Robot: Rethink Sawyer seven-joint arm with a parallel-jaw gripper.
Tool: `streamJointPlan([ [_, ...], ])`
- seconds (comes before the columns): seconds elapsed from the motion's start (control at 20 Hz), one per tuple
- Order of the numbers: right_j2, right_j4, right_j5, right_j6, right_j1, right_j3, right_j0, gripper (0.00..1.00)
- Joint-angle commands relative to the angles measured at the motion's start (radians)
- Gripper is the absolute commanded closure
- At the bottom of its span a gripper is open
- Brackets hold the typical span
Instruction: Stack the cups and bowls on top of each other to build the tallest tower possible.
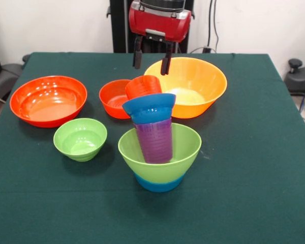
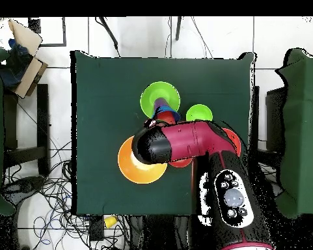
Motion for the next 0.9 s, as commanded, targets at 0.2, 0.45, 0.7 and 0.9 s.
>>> streamJointPlan([
  [0.2, -0.033, -0.088, -0.158, 0.026, 0.035, 0.125, 0.029, 0.00],
  [0.45, -0.034, -0.088, -0.220, 0.014, 0.054, 0.119, 0.025, 0.00],
  [0.7, 0.018, -0.060, -0.287, -0.002, 0.065, 0.132, 0.001, 0.00],
  [0.9, -0.009, -0.066, -0.338, 0.020, 0.064, 0.123, 0.025, 0.00],
])
